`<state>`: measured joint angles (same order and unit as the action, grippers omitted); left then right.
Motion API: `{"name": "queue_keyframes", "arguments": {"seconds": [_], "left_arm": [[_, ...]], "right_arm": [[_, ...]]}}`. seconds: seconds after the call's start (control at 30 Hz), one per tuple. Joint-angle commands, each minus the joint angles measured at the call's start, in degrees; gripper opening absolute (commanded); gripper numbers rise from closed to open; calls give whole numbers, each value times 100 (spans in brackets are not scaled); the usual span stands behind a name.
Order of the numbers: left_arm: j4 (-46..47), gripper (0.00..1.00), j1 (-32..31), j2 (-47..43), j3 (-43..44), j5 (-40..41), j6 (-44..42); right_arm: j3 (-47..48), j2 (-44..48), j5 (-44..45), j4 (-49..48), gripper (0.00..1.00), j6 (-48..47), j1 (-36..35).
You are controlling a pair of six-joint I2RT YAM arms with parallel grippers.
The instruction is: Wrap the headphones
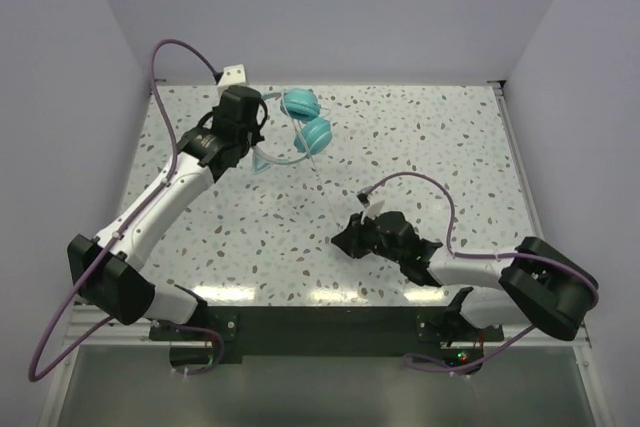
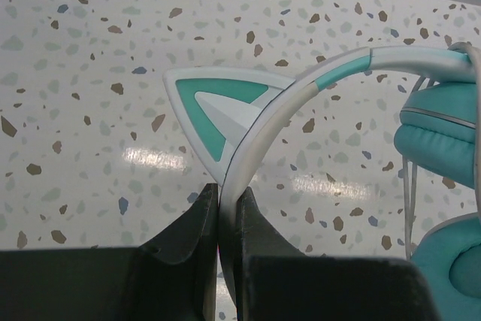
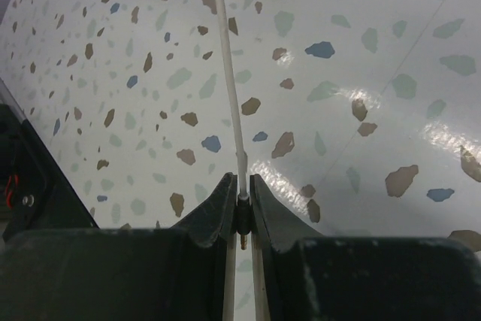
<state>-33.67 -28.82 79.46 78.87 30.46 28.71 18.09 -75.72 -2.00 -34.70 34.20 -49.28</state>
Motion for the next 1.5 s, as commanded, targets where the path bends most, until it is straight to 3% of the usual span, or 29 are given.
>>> {"name": "queue_keyframes", "arguments": {"seconds": [0.0, 0.4, 0.7, 1.13, 1.47], "left_arm": [[950, 0, 210, 200, 234, -172, 91], [1591, 0, 219, 1018, -635, -145, 258], [2250, 0, 201, 1239, -1619, -443, 407], [2813, 0, -835, 957, -2780, -383, 627], [3007, 0, -1389, 764, -3299, -409, 987]], "right_arm": [[204, 400, 190, 1217, 0, -378, -371], [1592, 1068, 841, 3924, 0, -1116, -1093], [2480, 1614, 1544, 5183, 0, -1573, -1102], [3798, -46, 2063, 5017, 0, -2154, -900], [4027, -575, 1264, 4700, 0, -2040, -118]]}}
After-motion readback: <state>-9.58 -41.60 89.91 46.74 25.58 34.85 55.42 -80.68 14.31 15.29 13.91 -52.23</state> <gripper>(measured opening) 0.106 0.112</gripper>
